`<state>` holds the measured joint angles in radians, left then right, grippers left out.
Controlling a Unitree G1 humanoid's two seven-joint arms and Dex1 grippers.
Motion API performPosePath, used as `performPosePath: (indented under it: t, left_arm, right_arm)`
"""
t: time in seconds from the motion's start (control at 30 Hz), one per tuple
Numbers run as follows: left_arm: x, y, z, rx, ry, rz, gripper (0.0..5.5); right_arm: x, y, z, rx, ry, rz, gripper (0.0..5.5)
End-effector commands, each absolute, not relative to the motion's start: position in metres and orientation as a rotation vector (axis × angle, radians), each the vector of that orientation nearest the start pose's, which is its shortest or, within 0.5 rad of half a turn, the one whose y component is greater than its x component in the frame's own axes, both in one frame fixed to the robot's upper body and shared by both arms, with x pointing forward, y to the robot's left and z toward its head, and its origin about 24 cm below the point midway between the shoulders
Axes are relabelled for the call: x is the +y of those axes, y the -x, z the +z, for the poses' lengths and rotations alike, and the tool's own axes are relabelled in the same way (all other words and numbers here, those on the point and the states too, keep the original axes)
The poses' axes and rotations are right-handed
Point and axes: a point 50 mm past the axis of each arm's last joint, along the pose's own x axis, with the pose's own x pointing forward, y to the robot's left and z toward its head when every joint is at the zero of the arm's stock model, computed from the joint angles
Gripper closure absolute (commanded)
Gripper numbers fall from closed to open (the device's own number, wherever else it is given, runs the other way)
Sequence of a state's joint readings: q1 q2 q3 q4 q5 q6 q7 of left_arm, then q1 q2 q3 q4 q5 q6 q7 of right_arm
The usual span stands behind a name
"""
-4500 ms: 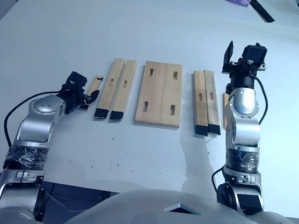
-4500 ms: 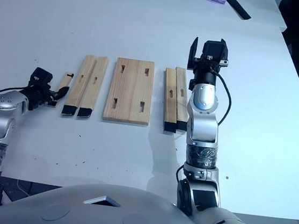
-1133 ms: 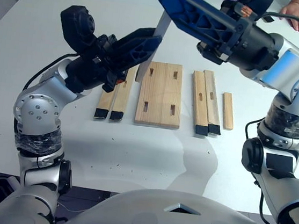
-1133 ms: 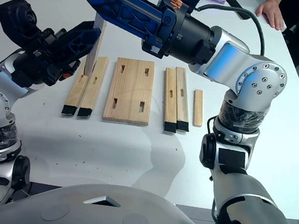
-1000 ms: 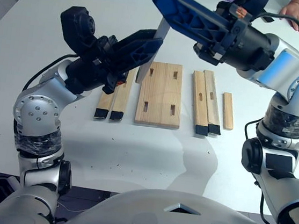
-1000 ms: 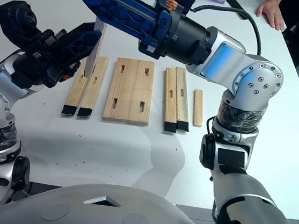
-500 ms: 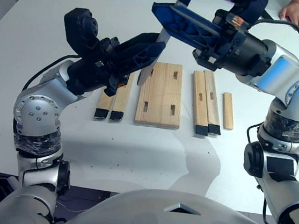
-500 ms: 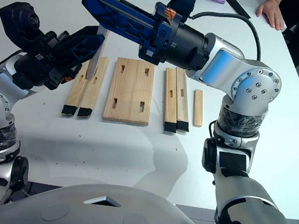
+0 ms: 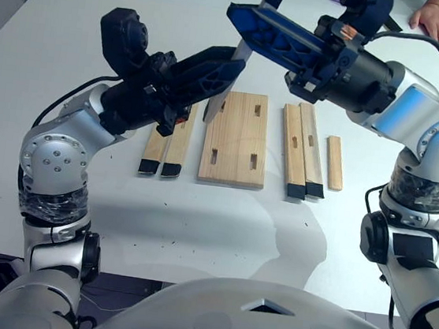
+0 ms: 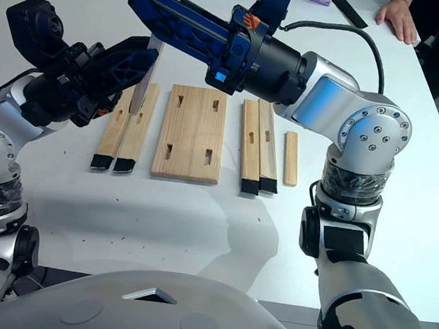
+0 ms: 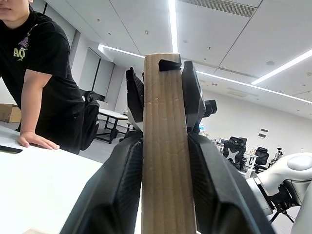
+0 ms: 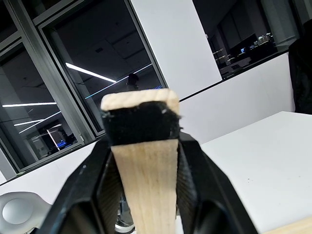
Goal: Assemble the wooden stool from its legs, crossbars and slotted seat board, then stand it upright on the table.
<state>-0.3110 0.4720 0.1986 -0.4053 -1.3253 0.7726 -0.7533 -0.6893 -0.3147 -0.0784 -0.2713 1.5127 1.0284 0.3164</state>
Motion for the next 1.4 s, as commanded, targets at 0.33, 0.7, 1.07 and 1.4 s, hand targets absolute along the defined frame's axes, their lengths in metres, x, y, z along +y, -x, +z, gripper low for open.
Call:
performPosePath:
  t: [0.33, 0.7, 1.07, 1.4]
  left_arm:
    - [0.162, -0.235, 0.203, -0.141, 0.504, -1.324, 2.64]
    - [0.172, -0.219, 0.201, -0.119, 0.372, -1.291, 2.64]
    - [0.188, -0.239, 0.197, -0.246, 0.377, -1.071, 2.64]
    - [0.194, -0.24, 0.188, -0.225, 0.386, -1.031, 2.64]
  right_arm:
    - [-0.089, -0.256, 0.248, 0.047, -0.625, 1.472, 4.18]
    - [-0.122, -0.288, 0.219, -0.018, -0.278, 1.317, 4.18]
    - [-0.18, -0.307, 0.126, 0.082, 0.22, 1.313, 4.18]
    - [-0.204, -0.322, 0.125, 0.056, 0.353, 1.319, 4.18]
